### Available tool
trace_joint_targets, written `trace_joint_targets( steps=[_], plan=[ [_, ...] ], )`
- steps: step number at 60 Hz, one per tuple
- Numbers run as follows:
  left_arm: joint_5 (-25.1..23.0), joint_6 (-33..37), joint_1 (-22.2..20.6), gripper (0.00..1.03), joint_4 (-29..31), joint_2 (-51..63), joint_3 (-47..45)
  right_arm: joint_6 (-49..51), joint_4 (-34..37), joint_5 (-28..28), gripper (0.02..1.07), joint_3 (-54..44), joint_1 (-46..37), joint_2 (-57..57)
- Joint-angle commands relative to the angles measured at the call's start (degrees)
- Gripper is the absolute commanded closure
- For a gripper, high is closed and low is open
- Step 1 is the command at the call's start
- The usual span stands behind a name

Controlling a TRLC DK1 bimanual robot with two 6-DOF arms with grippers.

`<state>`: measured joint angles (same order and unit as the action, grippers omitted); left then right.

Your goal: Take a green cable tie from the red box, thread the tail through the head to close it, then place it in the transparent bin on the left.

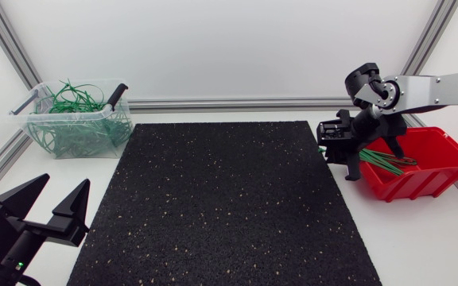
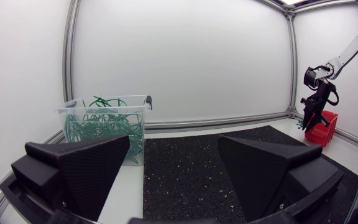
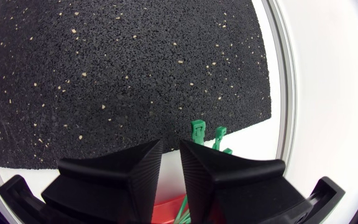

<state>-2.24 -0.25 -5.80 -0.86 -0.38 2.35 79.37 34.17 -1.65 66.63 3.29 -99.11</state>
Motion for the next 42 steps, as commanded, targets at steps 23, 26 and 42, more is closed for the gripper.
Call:
trace_joint_targets(
  steps=[23,26,42],
  plan=[
    [0.7,-1.1,-0.7,0.04,1.6,-0.1,-2.3,1.7,-0.1,-0.4,0.80,-1.0,-1.0,4.1],
    [0.7,-1.1,-0.7,0.04,1.6,-0.1,-2.3,1.5,-0.3,-0.4,0.80,-1.1,-0.8,4.0],
    [0.9,-1.1,-0.7,0.04,1.7,-0.1,-2.3,0.8,-2.0,-0.4,0.79,-0.5,0.0,2.5]
  ],
)
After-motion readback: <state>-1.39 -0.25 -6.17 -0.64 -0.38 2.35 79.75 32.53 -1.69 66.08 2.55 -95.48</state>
